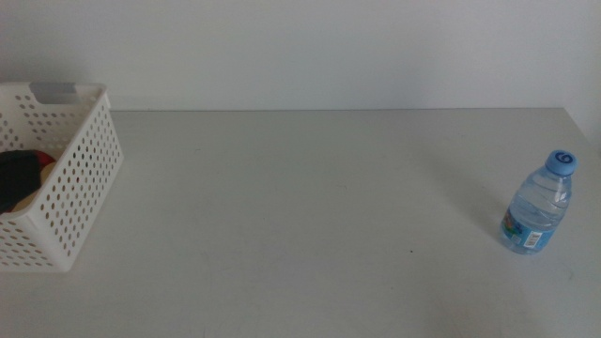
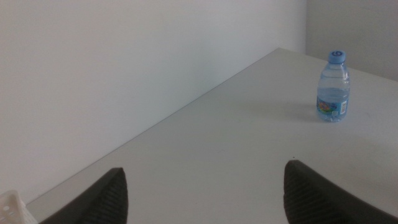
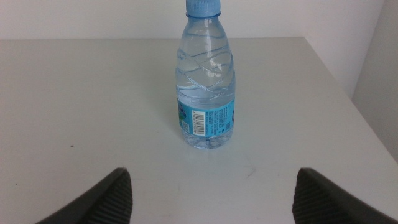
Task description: Use arms to grab the bottles and put them into the dustbin to the left of the table.
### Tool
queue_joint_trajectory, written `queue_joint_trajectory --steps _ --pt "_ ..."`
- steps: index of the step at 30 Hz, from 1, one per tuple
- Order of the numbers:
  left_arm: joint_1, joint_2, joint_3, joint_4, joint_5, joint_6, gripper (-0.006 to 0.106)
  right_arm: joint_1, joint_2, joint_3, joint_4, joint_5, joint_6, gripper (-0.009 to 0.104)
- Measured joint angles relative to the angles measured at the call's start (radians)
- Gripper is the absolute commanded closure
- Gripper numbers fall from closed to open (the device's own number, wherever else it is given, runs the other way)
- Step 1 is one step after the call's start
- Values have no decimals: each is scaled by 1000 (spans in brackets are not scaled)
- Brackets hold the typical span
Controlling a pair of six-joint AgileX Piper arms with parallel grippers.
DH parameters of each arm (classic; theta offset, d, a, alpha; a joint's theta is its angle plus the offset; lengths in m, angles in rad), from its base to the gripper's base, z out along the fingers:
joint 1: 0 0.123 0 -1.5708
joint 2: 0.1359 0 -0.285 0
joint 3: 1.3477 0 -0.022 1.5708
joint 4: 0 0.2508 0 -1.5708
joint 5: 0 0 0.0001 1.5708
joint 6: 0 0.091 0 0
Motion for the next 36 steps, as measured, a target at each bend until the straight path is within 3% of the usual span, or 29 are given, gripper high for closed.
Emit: queue_joint_trajectory --steps 5,11,25,36 --pt "0 0 0 0 0 0 18 0 0 -7 39 12 0 29" --pt "0 0 0 0 0 0 18 0 29 -160 46 53 0 29" --pt "0 0 0 0 0 0 18 0 318 -298 -33 11 0 29" --pt "0 0 0 0 -1 0 18 0 388 -185 51 -164 24 29"
